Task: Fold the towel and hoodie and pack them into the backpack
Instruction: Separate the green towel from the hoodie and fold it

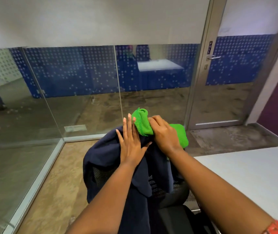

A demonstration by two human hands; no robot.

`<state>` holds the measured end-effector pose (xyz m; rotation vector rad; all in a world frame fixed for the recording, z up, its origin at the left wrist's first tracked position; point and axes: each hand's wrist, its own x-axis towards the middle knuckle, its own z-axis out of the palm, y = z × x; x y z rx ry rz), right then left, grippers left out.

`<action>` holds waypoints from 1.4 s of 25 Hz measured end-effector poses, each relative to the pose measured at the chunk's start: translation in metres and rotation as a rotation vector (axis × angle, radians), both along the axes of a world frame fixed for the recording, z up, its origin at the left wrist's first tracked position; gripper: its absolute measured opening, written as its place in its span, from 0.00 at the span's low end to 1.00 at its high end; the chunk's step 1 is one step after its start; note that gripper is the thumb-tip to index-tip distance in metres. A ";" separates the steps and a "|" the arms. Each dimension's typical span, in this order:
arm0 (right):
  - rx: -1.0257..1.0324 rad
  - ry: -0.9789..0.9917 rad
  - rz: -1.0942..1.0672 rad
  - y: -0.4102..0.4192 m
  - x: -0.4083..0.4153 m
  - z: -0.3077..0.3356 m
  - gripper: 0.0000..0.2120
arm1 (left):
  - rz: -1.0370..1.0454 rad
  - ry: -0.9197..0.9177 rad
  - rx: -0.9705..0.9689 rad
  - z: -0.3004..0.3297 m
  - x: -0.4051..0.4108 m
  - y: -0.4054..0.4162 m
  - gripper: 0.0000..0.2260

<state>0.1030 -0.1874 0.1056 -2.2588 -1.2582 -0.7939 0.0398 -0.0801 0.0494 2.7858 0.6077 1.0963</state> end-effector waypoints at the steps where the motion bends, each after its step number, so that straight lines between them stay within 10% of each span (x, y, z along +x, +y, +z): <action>1: 0.013 -0.032 -0.012 -0.008 0.003 0.004 0.15 | 0.001 0.022 0.022 0.003 0.003 -0.007 0.48; 9: 0.279 -0.146 -0.151 -0.073 0.022 0.039 0.14 | -0.121 0.003 0.369 0.022 0.035 -0.045 0.57; 23: 0.610 -0.206 -0.624 -0.265 0.042 0.060 0.15 | -0.285 -0.105 0.272 0.055 0.097 -0.240 0.47; 31: 0.664 -0.355 -0.955 -0.427 0.025 0.074 0.14 | -0.641 0.109 -0.371 0.094 0.105 -0.406 0.16; 35: 0.672 -0.458 -1.056 -0.503 0.007 0.085 0.13 | -0.799 0.022 -0.568 0.105 0.098 -0.489 0.16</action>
